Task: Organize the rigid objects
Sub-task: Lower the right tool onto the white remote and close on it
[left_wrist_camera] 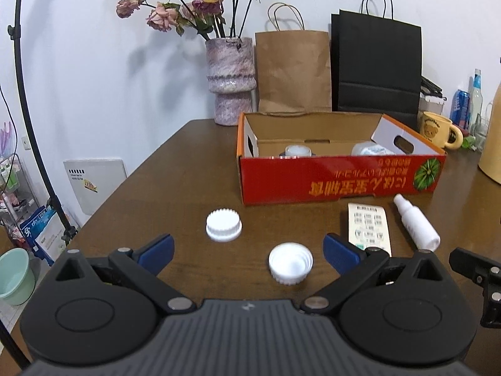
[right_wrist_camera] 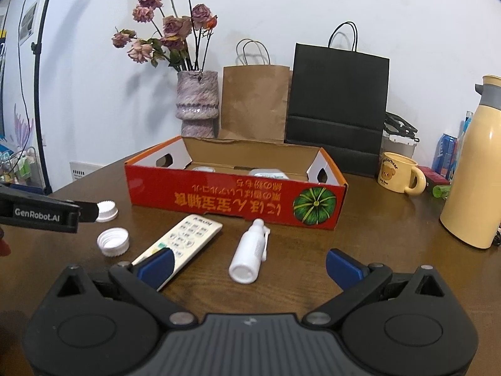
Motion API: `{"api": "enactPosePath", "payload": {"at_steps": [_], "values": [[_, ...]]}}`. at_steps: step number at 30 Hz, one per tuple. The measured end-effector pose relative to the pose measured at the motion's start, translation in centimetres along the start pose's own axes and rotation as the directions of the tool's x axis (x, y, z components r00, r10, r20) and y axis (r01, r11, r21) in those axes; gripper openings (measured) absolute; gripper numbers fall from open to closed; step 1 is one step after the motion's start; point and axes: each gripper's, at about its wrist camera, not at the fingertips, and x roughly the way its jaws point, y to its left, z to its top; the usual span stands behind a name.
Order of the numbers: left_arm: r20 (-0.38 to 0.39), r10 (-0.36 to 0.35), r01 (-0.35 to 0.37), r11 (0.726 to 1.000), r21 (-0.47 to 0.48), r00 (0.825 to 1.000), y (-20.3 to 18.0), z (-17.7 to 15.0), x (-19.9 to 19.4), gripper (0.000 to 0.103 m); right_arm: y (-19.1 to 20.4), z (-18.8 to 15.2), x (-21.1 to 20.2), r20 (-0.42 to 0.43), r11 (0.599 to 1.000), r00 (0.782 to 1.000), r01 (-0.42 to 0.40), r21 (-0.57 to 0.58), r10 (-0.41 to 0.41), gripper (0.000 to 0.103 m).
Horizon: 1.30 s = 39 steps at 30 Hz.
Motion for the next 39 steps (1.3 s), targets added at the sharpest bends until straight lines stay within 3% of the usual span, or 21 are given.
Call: {"api": "enactPosePath", "payload": {"at_steps": [17, 39], "values": [[-0.045, 0.007, -0.007, 1.000, 0.016, 0.999, 1.5, -1.4, 0.4, 0.103, 2.1, -0.4, 0.4, -0.042, 1.000, 0.999, -0.020, -0.017, 0.020, 0.103], [-0.054, 0.016, -0.014, 0.999, 0.035, 0.998, 4.5, -1.0, 2.2, 0.103, 6.3, 0.8, 4.4, -0.119, 0.997, 0.992, -0.051, -0.057, 0.044, 0.103]]}}
